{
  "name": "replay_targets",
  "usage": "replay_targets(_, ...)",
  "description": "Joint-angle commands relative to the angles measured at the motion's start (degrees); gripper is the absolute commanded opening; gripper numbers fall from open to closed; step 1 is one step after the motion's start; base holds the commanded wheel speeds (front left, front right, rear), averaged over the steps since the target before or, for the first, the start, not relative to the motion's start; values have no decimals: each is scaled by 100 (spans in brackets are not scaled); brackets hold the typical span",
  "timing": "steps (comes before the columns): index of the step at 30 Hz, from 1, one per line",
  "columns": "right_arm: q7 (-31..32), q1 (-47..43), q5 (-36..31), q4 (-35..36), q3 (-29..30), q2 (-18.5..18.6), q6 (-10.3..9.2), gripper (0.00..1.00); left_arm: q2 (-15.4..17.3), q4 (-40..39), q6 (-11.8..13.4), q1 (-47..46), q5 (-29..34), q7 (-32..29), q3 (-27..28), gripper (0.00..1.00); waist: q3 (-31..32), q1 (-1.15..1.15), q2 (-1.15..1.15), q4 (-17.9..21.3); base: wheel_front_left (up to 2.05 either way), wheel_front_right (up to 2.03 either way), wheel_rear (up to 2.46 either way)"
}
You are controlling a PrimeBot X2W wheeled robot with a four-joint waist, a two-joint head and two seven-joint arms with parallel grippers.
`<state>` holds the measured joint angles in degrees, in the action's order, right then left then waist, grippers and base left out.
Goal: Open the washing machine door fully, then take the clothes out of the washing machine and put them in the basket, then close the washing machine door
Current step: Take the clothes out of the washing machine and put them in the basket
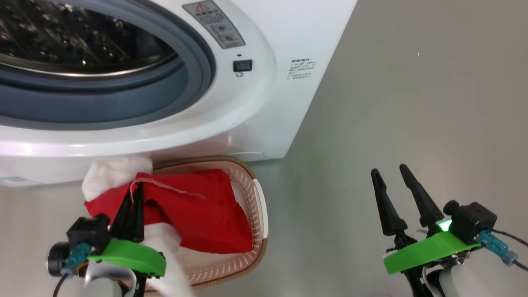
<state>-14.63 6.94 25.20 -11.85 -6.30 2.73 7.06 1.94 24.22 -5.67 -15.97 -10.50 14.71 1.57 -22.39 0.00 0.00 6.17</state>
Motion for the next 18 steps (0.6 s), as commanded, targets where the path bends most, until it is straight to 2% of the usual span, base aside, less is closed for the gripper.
replay_targets(1, -37, 128, 77, 163, -141, 15, 43, 100, 94, 66, -60, -167, 74, 29, 125, 0, -205, 0, 0, 87, 0, 0, 0)
replay_targets(18, -37, 635, 115, 387, -59, 15, 43, 100, 221, 2211, -172, -1537, 445, 29, 214, 0, -1562, 0, 0, 310, 0, 0, 0)
